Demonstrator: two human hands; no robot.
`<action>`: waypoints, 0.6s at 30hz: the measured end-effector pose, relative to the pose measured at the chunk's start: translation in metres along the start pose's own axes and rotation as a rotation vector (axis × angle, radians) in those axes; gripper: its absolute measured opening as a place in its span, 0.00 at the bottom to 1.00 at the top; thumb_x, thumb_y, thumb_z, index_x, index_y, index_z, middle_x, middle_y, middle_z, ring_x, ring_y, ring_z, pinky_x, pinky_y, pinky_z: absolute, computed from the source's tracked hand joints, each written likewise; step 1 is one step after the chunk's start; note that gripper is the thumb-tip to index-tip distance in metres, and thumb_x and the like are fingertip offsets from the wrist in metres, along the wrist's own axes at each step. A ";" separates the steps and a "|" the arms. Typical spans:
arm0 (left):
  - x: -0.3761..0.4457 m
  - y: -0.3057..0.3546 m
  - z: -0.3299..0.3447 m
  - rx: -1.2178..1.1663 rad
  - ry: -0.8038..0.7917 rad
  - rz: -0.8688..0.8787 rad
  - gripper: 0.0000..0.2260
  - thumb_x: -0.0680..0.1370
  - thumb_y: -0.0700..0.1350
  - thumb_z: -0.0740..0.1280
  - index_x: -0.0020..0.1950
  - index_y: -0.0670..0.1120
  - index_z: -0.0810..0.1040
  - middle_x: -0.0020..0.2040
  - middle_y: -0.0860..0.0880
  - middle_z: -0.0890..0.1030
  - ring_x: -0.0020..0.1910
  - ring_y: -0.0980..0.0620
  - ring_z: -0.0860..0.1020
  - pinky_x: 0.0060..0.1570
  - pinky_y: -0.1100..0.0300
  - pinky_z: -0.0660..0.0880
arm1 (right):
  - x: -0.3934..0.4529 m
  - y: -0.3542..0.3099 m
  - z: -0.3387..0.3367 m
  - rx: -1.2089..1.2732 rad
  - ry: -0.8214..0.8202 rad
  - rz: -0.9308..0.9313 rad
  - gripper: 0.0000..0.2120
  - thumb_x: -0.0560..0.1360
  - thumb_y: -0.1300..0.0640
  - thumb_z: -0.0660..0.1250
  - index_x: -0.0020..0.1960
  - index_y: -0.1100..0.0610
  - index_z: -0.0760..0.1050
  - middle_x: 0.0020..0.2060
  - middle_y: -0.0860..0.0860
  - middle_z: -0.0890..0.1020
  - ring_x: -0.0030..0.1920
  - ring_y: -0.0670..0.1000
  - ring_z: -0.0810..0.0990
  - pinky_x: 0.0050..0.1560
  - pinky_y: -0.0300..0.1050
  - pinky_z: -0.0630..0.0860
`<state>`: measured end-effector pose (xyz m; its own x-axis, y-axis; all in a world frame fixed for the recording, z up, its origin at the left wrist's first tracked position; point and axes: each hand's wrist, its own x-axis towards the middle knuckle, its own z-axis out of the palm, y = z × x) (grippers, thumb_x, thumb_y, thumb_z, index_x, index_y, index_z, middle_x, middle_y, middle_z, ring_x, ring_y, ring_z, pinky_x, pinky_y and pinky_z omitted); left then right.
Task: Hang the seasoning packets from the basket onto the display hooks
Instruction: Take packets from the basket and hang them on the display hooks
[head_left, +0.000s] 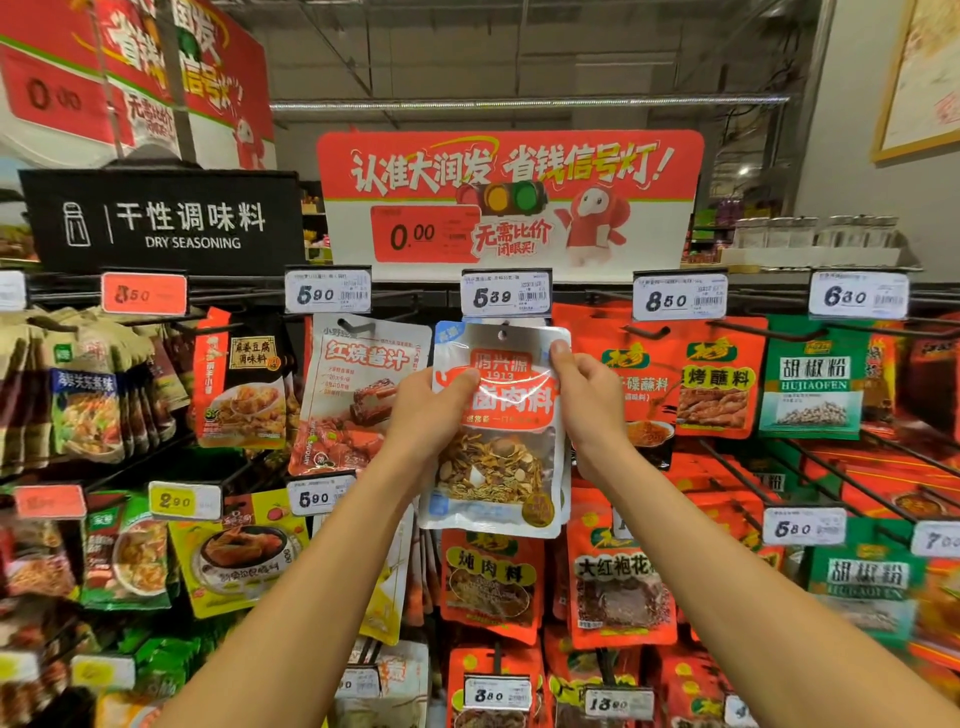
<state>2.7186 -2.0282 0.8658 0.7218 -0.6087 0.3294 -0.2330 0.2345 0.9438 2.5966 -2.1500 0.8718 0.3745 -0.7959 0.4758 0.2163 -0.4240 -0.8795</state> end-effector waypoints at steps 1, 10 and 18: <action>0.000 0.002 0.001 -0.009 0.005 0.003 0.08 0.80 0.50 0.70 0.53 0.47 0.80 0.42 0.51 0.88 0.42 0.52 0.87 0.45 0.55 0.82 | 0.001 -0.001 0.000 0.005 0.001 -0.007 0.29 0.81 0.40 0.62 0.45 0.69 0.74 0.38 0.58 0.77 0.40 0.56 0.77 0.43 0.52 0.71; -0.007 0.004 0.001 -0.012 0.034 0.045 0.08 0.80 0.51 0.70 0.54 0.47 0.81 0.45 0.51 0.88 0.44 0.54 0.86 0.43 0.59 0.80 | 0.003 -0.003 0.001 -0.065 -0.016 0.021 0.24 0.81 0.42 0.63 0.38 0.61 0.72 0.34 0.61 0.77 0.35 0.57 0.76 0.39 0.54 0.70; -0.030 -0.026 -0.028 0.212 -0.046 0.104 0.11 0.78 0.47 0.70 0.57 0.60 0.75 0.50 0.57 0.84 0.48 0.59 0.82 0.44 0.63 0.76 | -0.040 0.032 -0.019 -0.056 -0.276 0.067 0.06 0.77 0.54 0.69 0.54 0.50 0.79 0.44 0.43 0.86 0.41 0.43 0.85 0.40 0.39 0.80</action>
<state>2.7212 -1.9952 0.8303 0.6574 -0.6246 0.4216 -0.4397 0.1364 0.8877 2.5715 -2.1403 0.8243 0.6191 -0.6787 0.3951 0.1355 -0.4033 -0.9050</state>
